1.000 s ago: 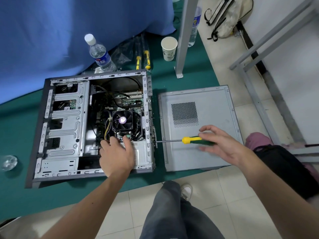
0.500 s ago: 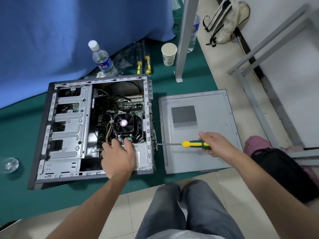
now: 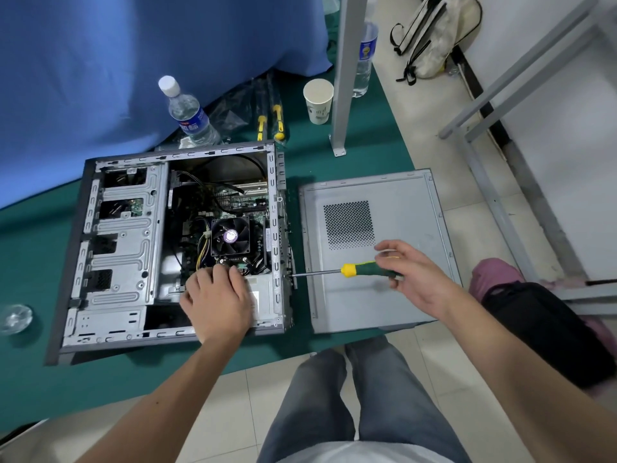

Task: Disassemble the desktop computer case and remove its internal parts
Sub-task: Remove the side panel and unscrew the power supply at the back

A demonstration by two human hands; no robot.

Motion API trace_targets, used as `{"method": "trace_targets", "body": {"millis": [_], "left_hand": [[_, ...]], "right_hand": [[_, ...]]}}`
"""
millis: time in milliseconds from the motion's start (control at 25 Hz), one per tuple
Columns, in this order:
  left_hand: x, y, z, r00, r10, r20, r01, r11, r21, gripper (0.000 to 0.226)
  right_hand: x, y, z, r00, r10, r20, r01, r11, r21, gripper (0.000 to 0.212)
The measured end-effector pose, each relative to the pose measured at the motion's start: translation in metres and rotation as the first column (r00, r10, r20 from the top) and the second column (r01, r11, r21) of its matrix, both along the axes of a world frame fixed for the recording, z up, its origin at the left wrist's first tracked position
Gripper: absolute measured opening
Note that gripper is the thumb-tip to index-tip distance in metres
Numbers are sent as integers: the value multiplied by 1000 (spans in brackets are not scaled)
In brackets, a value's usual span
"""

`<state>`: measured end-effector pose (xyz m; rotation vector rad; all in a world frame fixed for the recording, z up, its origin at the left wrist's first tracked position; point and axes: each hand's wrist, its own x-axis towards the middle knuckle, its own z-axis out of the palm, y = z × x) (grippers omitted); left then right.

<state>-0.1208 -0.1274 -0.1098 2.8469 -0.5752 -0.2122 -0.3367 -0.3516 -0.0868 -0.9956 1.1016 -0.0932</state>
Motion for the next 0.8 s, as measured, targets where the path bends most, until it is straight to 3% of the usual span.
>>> {"method": "trace_targets", "body": {"millis": [80, 160, 240, 320, 440, 520, 600, 680, 760, 800], "left_hand": [[-1, 2, 1, 998, -60, 17, 60, 998, -31, 30], [0, 3, 3, 996, -94, -10, 93, 994, -50, 27], [0, 1, 4, 996, -87, -37, 85, 995, -54, 24], [1, 3, 7, 995, -84, -56, 81, 995, -62, 24], [-1, 2, 11, 990, -116, -80, 111, 991, -69, 23], [-2, 4, 13, 988, -133, -82, 128, 990, -59, 22], [-4, 3, 17, 984, -162, -74, 158, 986, -59, 20], [-9, 1, 20, 972, -207, -108, 196, 975, -100, 21], [-14, -3, 22, 945, -295, -139, 267, 944, -192, 26], [-17, -5, 23, 925, -349, -150, 311, 923, -229, 32]], "right_hand": [[-6, -1, -1, 982, -113, 153, 91, 985, 149, 34], [-6, 0, 3, 1000, 4, 29, -8, 991, 136, 10], [-4, 1, 4, 978, 166, -127, -159, 985, 67, 26], [-2, 0, 6, 995, 82, -61, -81, 996, 24, 7], [-5, -7, 4, 989, -56, 139, 39, 992, 121, 30], [-2, -6, 8, 998, 19, 56, -25, 993, 117, 6], [0, -4, 8, 992, 110, -63, -107, 993, 49, 22], [1, -5, 6, 1000, 28, 8, -28, 999, 32, 9], [-3, -8, 5, 984, -82, 157, 59, 987, 148, 32], [-3, -8, 6, 979, -92, 180, 60, 983, 175, 33]]}}
